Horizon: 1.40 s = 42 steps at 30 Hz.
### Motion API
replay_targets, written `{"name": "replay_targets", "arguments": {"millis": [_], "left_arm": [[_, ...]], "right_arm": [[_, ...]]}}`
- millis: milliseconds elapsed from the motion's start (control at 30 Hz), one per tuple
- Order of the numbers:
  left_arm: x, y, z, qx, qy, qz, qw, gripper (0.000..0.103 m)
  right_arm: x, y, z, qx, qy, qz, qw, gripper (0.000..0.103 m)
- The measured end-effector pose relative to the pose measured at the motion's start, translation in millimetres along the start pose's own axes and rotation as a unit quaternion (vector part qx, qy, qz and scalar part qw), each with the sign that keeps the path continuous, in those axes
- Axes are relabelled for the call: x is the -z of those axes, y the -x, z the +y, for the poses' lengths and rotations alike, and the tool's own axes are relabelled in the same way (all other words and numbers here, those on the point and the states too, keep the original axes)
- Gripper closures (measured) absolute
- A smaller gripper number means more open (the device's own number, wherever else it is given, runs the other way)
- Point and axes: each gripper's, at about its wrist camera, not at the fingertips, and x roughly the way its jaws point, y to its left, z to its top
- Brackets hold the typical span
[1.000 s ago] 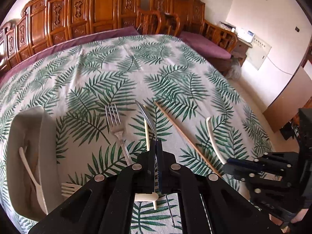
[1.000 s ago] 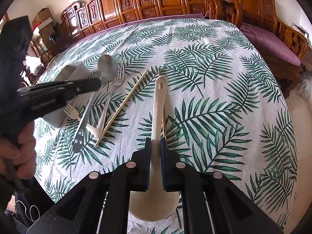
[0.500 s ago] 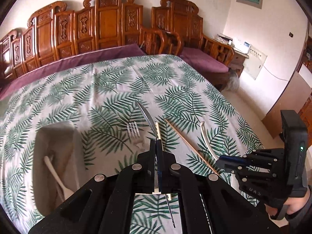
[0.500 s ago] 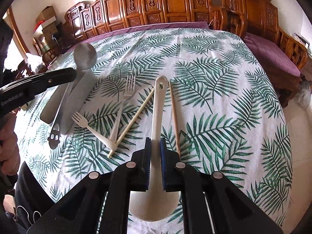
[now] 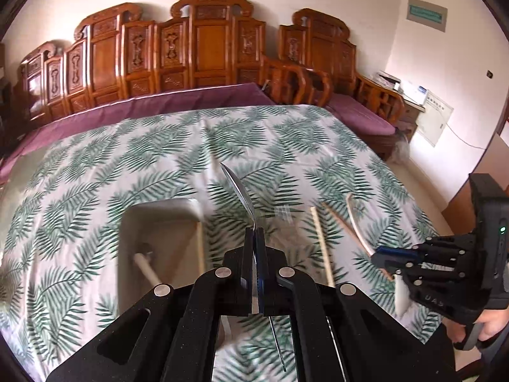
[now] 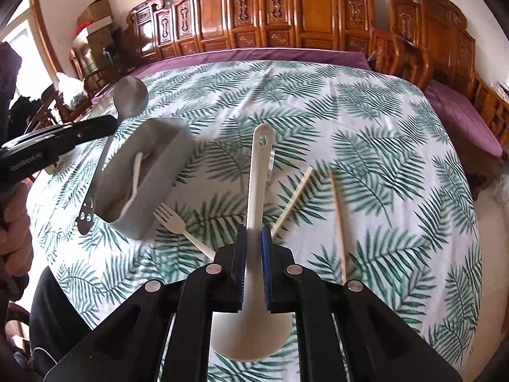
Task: Organize utensils
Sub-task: 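Lower the knife and chopstick into the tray with the left tool while the right tool drops the spoon in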
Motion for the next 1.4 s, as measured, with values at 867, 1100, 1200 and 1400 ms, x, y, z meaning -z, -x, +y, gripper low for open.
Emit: {"name": "replay_targets", "arguments": {"millis": [867,1100,1200,1400], "left_arm": [[24,-40,106,-0.035,0.047,0.045,0.9973,0.102],[31,-44,116,-0.026,0.056,0.054,0.9967,0.102],[30,-38,118,-0.024,0.055,0.051,0.9969,0.102],[31,-11,124,-0.037,0.05,0.032,0.9975,0.102]], "right_arm": [[-65,-35,110,-0.037,0.058,0.011,0.998,0.092],[-68,-51,123,-0.041,0.065,0.023,0.997,0.092],[-70,-56,129,-0.043,0.068,0.025,0.996,0.092],[-77,-65,145,-0.054,0.075,0.025,0.995,0.092]]}}
